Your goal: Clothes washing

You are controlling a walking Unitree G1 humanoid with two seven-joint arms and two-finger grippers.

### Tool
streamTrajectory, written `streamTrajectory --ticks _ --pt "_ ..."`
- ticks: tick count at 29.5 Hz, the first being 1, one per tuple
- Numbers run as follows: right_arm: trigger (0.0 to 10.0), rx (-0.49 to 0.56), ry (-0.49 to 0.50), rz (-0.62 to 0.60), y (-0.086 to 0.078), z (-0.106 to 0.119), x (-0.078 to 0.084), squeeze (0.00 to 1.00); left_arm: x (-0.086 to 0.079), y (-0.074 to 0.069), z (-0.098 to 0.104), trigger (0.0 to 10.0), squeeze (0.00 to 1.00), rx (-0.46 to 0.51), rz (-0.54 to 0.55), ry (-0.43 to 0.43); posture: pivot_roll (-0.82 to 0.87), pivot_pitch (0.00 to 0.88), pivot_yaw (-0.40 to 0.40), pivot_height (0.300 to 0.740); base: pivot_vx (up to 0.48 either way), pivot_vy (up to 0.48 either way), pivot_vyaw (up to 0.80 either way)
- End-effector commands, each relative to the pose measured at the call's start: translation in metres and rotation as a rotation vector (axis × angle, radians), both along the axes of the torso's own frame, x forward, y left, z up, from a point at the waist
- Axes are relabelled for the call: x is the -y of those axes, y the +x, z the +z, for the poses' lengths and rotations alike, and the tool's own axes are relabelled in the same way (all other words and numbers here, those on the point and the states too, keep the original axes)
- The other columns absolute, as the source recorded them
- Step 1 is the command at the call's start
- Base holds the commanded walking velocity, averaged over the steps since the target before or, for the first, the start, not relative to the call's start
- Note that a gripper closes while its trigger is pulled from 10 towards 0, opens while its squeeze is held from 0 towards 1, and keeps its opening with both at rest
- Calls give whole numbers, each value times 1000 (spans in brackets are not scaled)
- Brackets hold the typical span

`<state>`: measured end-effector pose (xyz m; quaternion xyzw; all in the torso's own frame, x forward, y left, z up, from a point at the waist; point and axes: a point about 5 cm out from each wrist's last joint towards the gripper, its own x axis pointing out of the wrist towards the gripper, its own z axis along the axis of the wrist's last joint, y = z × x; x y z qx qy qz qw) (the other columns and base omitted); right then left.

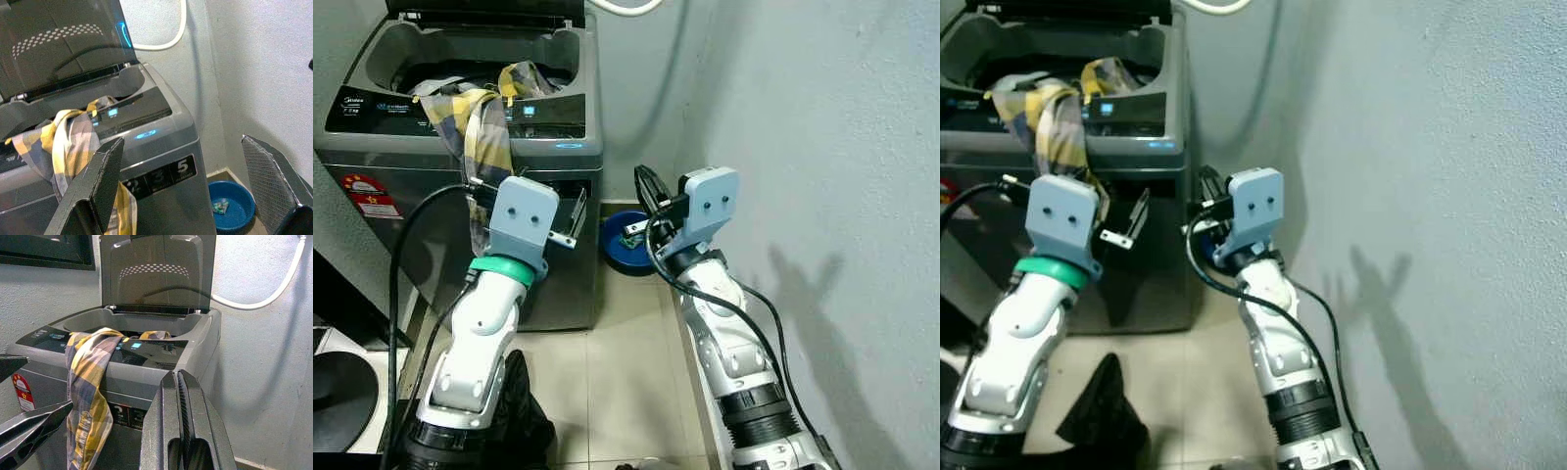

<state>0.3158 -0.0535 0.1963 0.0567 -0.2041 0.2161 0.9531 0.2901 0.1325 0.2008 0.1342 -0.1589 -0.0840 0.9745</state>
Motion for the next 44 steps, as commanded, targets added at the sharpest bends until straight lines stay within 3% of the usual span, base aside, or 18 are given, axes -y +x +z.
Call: streamTrajectory --ticks 1,18,19,21,23,28,44 --pt "10000 -17 0 -2 -1 -5 -1 0 1 -2 -4 10000 0 -14 -2 2 62 0 -15 728 0 0 0" --pt "10000 -71 -62 43 -8 -25 -13 0 -5 -4 -14 10000 0 -55 18 5 77 0 -24 728 0 0 0" --pt "10000 -125 -121 52 -9 -43 -15 0 -15 -11 -38 10000 0 -184 42 -17 83 0 -29 728 0 0 0" --pt "10000 -125 -121 52 -9 -43 -15 0 -15 -11 -38 10000 0 -184 42 -17 83 0 -29 728 0 0 0" --pt "10000 -186 -173 35 -10 -61 -8 0 -28 -22 -60 10000 0 -280 71 -2 82 0 -29 728 0 0 0" --pt "10000 -266 -247 -24 -11 -86 10 0 -39 -36 -86 10000 0 -399 73 29 90 0 -33 728 0 0 0" --pt "10000 -238 -231 -33 -7 -81 5 0 -32 -36 -85 10000 0 -390 19 60 77 0 -18 728 0 0 0"
